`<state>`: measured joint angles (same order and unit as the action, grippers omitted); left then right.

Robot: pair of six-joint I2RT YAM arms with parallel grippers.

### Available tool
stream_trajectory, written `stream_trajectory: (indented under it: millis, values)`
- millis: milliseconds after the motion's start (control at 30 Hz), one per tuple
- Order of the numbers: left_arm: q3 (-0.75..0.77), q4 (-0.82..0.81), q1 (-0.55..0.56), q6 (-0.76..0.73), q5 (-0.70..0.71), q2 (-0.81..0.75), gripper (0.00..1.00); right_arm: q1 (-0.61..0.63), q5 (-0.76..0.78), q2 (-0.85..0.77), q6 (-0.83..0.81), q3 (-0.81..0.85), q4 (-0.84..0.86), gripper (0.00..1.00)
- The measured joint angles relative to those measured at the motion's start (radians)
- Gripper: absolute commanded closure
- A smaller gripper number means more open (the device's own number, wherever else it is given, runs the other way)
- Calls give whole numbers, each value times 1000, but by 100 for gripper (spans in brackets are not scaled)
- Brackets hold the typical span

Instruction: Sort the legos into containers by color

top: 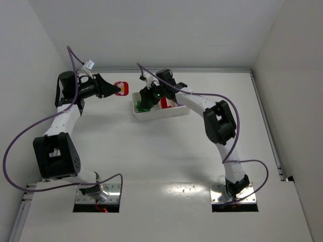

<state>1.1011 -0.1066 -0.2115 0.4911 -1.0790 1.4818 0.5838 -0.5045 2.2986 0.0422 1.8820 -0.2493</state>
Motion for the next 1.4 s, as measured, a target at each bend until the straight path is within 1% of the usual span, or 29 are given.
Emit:
stream_trajectory:
  millis: [67,133,167,200,267,333,400,533,600,733,833,1067,1400]
  values:
    - [-5,-28,0,17,-37,12,100,-5,-48,-34,4,-42,6,35]
    - [-7,-85,0,65,-97,45,100,-18,-124,-89,6,-96,13,35]
    - [-7,-124,0,92,-129,66,100,-33,-202,-140,8,-140,18,35]
    - [-7,-154,0,117,-153,87,100,-38,-223,-155,8,-150,17,35]
    - [-11,-208,0,172,-197,127,100,-66,-360,-239,43,-214,62,35]
    - [-15,-231,2,198,-225,143,100,-90,-484,-308,104,-280,152,35]
    - [-18,-251,8,210,-249,146,100,-114,-600,-369,212,-351,272,35]
    - [-18,-271,26,199,-299,146,100,-134,-723,-400,459,-459,544,35]
    - [-9,-222,43,155,-320,146,100,-132,-755,-390,570,-494,637,35]
    - [42,-59,89,5,-350,147,100,-130,-776,-351,784,-527,843,35]
    - [56,-2,114,-50,-365,146,100,-130,-780,-325,884,-528,937,35]
    - [56,61,152,-98,-373,147,100,-131,-779,-280,968,-526,1017,34]
    - [56,72,212,-113,-374,147,100,-131,-774,-248,983,-523,1038,34]
